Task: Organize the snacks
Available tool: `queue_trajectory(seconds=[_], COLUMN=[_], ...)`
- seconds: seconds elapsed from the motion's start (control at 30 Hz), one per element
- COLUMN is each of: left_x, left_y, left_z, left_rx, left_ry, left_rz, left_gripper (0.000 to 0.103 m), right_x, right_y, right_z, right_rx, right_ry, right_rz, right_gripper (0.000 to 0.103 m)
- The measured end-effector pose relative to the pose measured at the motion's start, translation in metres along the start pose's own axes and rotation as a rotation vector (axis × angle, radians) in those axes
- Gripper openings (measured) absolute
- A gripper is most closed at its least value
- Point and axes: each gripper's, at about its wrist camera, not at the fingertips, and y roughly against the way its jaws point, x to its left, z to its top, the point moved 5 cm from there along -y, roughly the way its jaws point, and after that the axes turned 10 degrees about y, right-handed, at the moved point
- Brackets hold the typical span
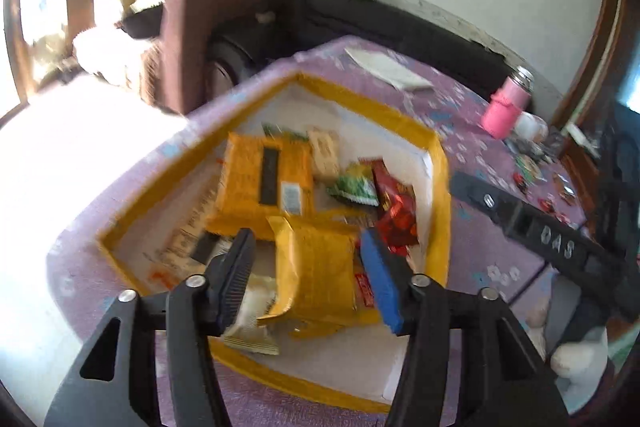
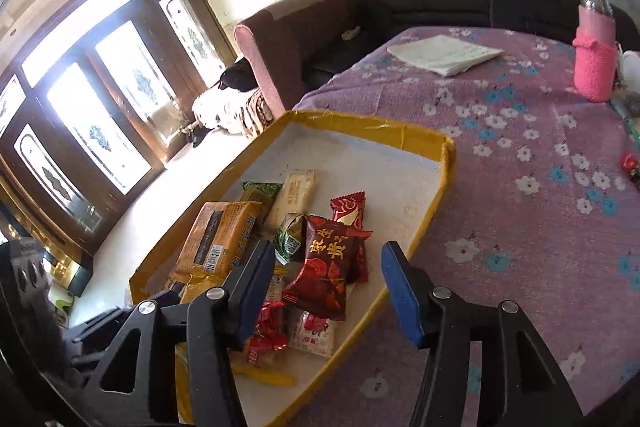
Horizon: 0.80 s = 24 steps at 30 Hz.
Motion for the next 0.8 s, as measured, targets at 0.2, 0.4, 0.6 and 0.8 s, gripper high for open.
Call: queue_trajectory(seconds=[0.2,0.4,0.6,0.8], left_x=[-0.032,-0.059,-0.082,-0.083], left_y=[0.061,0.083,0.082,0.079], left_z=[0.015,0.024,0.025,0.020], left_rx=[-0.289,-0.364,-0.373,-0.327], left_ry=[-0.073,-0.104,-0.116,-0.087], left_rz=[0.190,0.230,0.304,0.327], left_gripper=[0.085,0.088,0.088,0.088], right_x=[-0.011,-0.013,-0.018,-0.024], right_y=[0.041,0.046,0.042,0.042], right_z=[-0.014,-0.025,-0.029,-0.032], right_rx=[-0.161,-0.195,-0.177,-0.163], right_ry=[0.075,0.083,0.032,-0.001], right_rz=[-0.102,-0.056,0.003,0.034], right_gripper=[0.067,0.073,0.073,0.073])
